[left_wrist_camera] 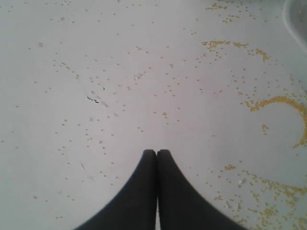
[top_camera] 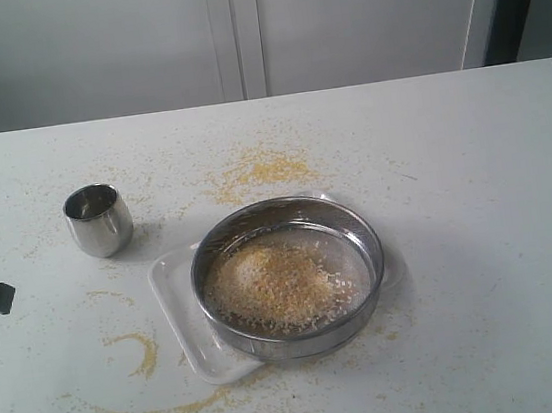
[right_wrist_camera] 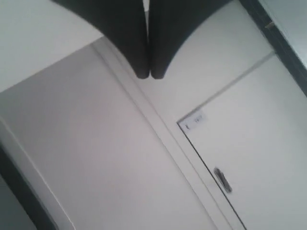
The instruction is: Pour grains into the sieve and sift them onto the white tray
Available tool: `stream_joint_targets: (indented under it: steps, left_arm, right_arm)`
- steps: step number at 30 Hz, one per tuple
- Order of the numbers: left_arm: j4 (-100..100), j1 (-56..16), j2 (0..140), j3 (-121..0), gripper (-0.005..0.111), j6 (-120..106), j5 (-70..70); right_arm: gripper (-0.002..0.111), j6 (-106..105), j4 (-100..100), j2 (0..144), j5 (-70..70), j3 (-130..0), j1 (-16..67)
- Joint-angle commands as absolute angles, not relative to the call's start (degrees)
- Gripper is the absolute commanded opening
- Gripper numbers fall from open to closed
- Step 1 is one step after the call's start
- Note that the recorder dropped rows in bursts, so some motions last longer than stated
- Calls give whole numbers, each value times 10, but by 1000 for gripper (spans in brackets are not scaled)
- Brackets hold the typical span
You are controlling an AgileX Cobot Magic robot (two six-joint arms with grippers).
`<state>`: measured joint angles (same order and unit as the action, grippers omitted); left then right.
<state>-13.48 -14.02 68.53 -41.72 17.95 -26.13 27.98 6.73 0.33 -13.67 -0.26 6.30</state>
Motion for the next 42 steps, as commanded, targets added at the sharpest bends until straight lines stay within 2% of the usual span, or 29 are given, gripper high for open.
stream_joint_targets:
  steps: [1,6,16,29,42]
  left_arm:
    - [-137,-139,680,-413,0,180,-266]
    - [-137,-139,680,-413,0,180,-266]
    - [-137,-139,680,-413,0,180,-266]
    - [-137,-139,680,-413,0,180,-266]
    - [-137,-139,680,-413,0,180,-266]
  right_arm:
    - [0,304,49,0,-165,-10,58]
    - [0,252,27,10,-165,-75,58]
    - [0,178,25,201,-156,-190,58]
    - [0,175,-49,392,35,-340,58]
    - [0,16,-45,524,267,-461,112]
